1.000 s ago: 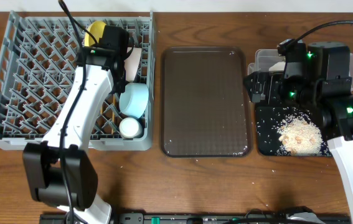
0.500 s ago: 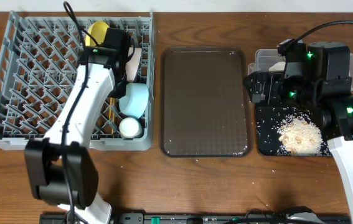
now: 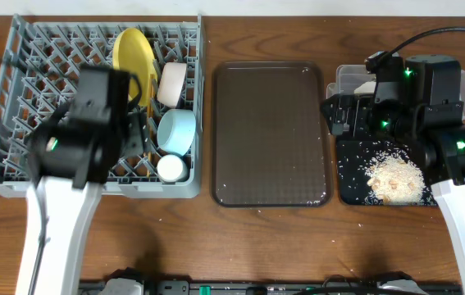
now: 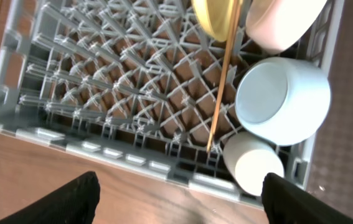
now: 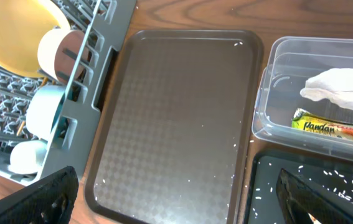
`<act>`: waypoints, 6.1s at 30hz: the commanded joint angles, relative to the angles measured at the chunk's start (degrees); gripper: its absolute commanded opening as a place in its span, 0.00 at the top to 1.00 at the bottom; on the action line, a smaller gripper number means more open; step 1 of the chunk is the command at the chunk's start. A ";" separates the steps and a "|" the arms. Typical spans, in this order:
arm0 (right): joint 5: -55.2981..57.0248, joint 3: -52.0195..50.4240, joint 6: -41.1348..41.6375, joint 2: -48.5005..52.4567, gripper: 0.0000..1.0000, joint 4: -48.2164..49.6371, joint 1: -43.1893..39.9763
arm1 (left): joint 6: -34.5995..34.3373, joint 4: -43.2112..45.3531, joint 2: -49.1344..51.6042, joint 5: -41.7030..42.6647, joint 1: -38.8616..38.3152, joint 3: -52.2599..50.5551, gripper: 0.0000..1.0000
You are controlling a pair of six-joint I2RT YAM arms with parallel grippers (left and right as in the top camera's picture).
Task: Sort waste into correct bins and load items into the dishwasher
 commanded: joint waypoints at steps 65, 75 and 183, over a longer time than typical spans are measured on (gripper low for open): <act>0.17 0.35 0.59 0.02 0.01 -0.02 -0.04 | 9.97 76.08 -69.09 12.52 16.20 -83.27 0.11; 0.15 0.35 0.59 0.02 0.01 -0.02 -0.04 | 11.87 75.14 -70.49 12.57 16.96 -86.51 0.11; 3.98 -45.97 -26.62 -46.25 0.01 32.65 -0.85 | 12.07 68.48 -72.19 12.76 16.96 -86.49 0.10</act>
